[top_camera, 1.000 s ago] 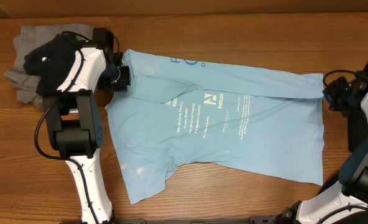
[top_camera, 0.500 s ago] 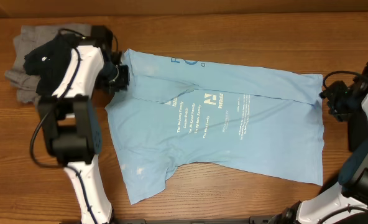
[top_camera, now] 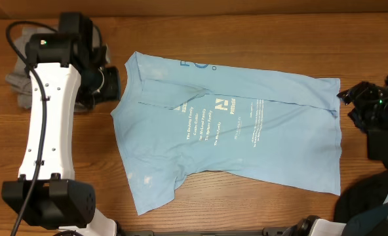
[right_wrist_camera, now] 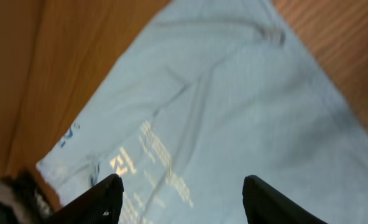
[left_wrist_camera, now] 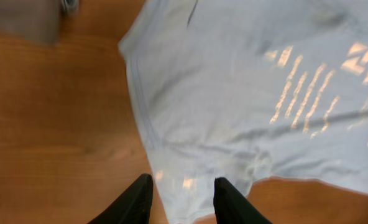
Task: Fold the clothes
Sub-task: 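Lower the left gripper onto the shirt's lower left side and grasp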
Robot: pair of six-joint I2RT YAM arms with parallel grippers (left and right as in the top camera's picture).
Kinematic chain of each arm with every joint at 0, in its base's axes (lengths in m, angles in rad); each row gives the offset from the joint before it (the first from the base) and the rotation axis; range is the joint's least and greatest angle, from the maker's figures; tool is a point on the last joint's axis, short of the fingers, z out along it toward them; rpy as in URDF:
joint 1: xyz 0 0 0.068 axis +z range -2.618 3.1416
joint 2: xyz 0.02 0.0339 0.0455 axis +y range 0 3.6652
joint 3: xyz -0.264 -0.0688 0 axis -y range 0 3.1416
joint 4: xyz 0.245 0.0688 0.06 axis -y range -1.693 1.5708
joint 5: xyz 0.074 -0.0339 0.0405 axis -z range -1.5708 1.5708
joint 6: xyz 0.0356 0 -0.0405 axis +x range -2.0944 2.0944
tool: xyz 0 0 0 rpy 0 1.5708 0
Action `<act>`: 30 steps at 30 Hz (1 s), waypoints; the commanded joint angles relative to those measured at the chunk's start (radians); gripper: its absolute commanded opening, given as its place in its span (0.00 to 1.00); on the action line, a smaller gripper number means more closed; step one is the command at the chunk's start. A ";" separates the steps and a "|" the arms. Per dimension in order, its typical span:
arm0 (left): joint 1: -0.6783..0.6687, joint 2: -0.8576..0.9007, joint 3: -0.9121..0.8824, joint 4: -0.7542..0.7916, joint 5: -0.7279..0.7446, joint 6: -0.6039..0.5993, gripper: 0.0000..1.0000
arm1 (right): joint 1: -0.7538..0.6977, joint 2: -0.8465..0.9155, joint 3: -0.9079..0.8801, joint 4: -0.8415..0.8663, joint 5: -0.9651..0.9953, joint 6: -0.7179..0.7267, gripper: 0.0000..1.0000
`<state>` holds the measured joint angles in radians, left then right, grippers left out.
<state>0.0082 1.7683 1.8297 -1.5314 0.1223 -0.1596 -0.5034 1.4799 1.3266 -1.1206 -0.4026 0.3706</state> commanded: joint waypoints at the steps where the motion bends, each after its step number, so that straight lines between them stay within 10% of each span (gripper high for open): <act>1: -0.045 0.023 -0.150 -0.012 0.006 -0.061 0.36 | -0.002 -0.012 0.016 -0.060 -0.046 -0.007 0.67; 11: -0.349 0.013 -0.599 0.225 0.038 -0.233 0.29 | -0.002 -0.012 0.016 -0.071 -0.040 -0.032 0.70; 16: -0.511 0.003 -0.725 0.255 0.008 -0.412 0.51 | -0.002 -0.012 0.016 -0.066 -0.037 -0.032 0.70; 30: -0.512 0.003 -1.017 0.467 0.106 -0.518 0.54 | -0.002 -0.011 0.016 -0.063 -0.018 -0.031 0.71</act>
<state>-0.5083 1.7824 0.8433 -1.1202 0.2150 -0.6384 -0.5034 1.4799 1.3266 -1.1885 -0.4294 0.3462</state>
